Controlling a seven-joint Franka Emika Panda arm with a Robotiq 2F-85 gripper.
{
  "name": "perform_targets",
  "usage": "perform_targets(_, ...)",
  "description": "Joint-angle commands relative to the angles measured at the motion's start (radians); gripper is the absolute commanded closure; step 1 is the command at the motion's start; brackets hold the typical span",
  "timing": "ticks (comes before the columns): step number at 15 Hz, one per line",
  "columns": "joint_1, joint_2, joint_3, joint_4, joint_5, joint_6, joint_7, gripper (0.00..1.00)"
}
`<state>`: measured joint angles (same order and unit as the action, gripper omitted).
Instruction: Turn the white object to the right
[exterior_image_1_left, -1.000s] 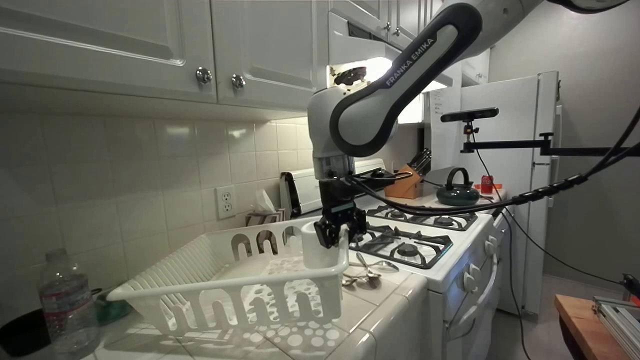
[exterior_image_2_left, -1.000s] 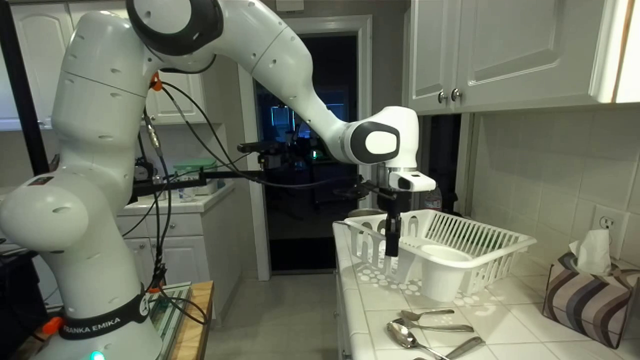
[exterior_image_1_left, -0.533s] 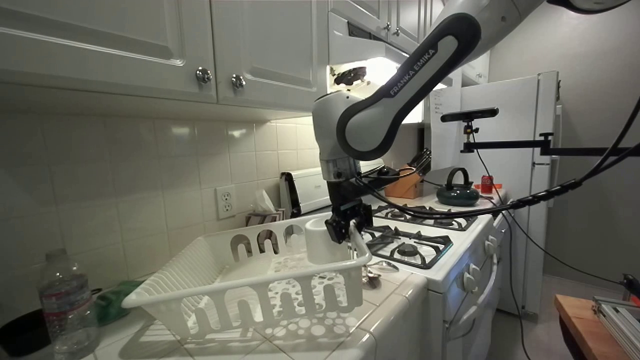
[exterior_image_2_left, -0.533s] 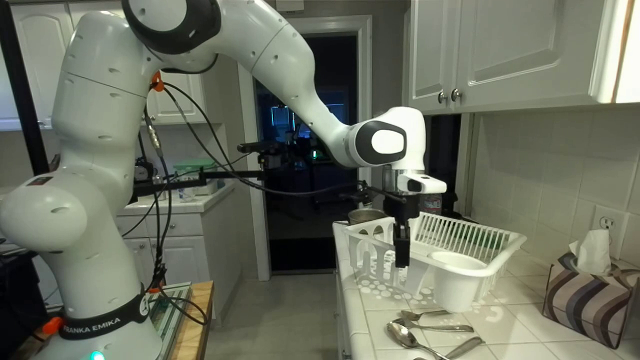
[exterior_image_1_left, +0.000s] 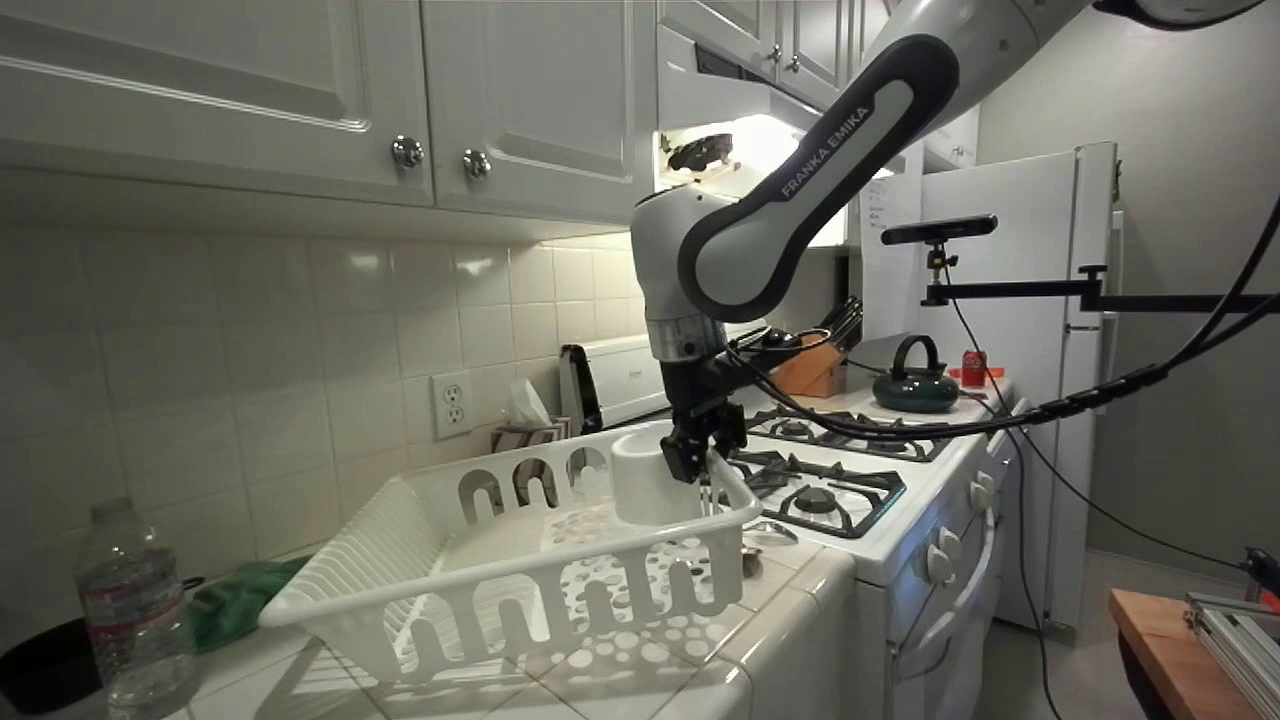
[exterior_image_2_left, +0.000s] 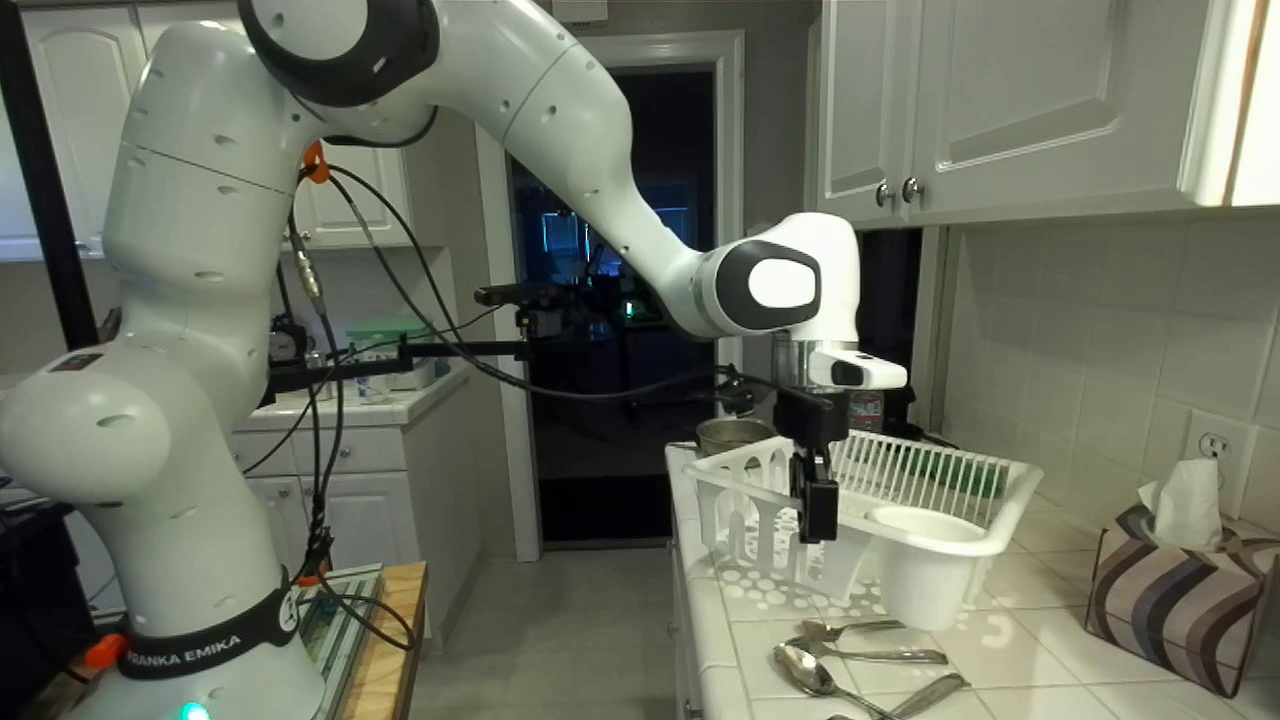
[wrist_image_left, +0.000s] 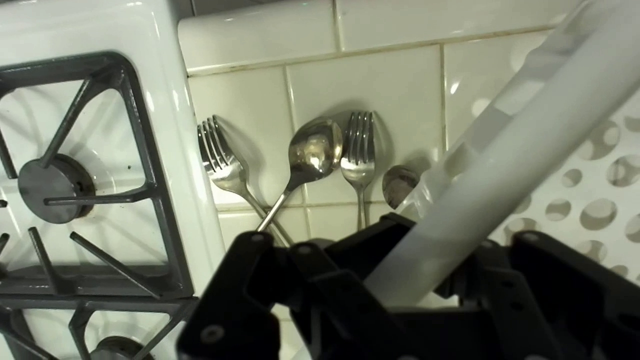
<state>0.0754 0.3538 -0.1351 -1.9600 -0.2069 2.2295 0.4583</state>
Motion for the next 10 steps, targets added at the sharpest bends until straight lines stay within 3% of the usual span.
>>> perform_targets(1, -0.013, 0.013, 0.008, 0.020, -0.033, 0.000, -0.076, 1.00)
perform_targets(10, -0.025, 0.047, -0.002, 0.064, -0.107, 0.005, -0.168, 1.00)
